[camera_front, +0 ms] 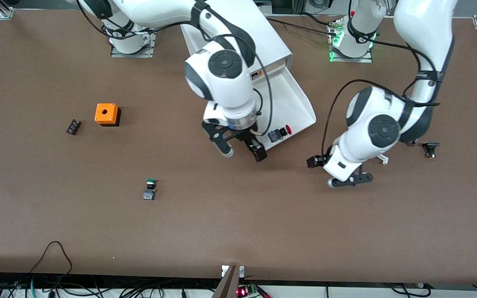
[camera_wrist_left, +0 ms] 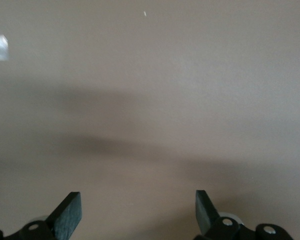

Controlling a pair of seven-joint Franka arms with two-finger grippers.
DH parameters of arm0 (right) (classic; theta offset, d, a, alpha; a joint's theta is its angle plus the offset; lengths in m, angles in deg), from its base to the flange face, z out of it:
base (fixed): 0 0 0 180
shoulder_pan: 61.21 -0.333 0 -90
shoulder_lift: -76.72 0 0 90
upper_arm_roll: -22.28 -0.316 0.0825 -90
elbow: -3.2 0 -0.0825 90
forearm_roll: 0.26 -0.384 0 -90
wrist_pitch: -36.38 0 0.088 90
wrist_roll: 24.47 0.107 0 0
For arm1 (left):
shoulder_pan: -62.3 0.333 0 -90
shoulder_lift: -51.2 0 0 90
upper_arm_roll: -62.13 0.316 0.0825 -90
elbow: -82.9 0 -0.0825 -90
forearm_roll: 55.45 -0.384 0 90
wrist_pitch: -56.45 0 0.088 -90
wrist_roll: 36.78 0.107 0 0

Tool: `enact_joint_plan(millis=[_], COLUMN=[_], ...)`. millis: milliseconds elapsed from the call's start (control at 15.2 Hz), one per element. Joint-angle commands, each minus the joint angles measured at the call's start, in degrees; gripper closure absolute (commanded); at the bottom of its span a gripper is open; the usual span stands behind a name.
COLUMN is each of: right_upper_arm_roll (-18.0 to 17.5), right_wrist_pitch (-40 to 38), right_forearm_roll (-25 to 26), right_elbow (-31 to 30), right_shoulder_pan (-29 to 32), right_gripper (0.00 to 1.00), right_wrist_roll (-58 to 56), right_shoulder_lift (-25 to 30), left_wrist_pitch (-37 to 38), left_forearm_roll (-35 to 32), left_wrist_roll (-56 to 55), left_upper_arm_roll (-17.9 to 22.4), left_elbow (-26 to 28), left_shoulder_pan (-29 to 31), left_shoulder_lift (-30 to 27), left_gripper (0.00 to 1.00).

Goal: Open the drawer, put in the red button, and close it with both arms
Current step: 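Push the drawer closed with the left gripper while the right gripper withdraws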

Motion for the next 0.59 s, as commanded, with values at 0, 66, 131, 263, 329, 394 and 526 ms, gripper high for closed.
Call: enact_joint_plan(millis=[0, 66, 131, 263, 329, 394, 526], right_upper_arm_roll=[-1.14, -1.05, -1.05, -0.96, -0.88, -0.96, -0.53], right_wrist_pitch=[-4.43, -5.92, -7.16, -8.48, -9.36, -9.63, -9.89], right_forearm_roll=[-3.22, -3.93, -4.28, -4.37, -4.46, -4.46, -4.29], right_elbow=[-0.18, -0.18, -0.18, -0.36, -0.45, -0.71, -2.55], right_shoulder_pan=[5.50, 7.25, 9.01, 12.00, 13.93, 15.69, 17.46], right_gripper=[0.00, 0.00, 0.00, 0.00, 0.00, 0.00, 0.00], right_wrist_roll=[-14.73, -19.83, -24.06, -32.41, -36.10, -40.06, -48.58], right_shoulder_lift=[2.66, 2.75, 2.75, 2.93, 3.45, 3.46, 3.98], left_wrist_pitch=[-4.29, -4.38, -4.38, -4.21, -3.86, -3.85, -3.59], left_forearm_roll=[0.89, 0.89, 0.89, 0.89, 0.89, 0.97, 0.97], left_wrist_roll=[-7.03, -8.96, -11.16, -15.99, -18.10, -19.77, -20.41], left_upper_arm_roll=[0.34, 0.34, 0.25, -0.36, -1.49, -3.16, -5.54], left_elbow=[5.61, 6.66, 7.02, 8.25, 8.95, 9.48, 11.24], left_shoulder_pan=[-3.11, -4.42, -5.92, -8.46, -9.00, -8.75, -8.39], left_shoulder_lift=[-1.76, -1.93, -2.02, -2.20, -2.55, -2.81, -3.25], left_gripper=[0.00, 0.00, 0.00, 0.00, 0.00, 0.00, 0.00])
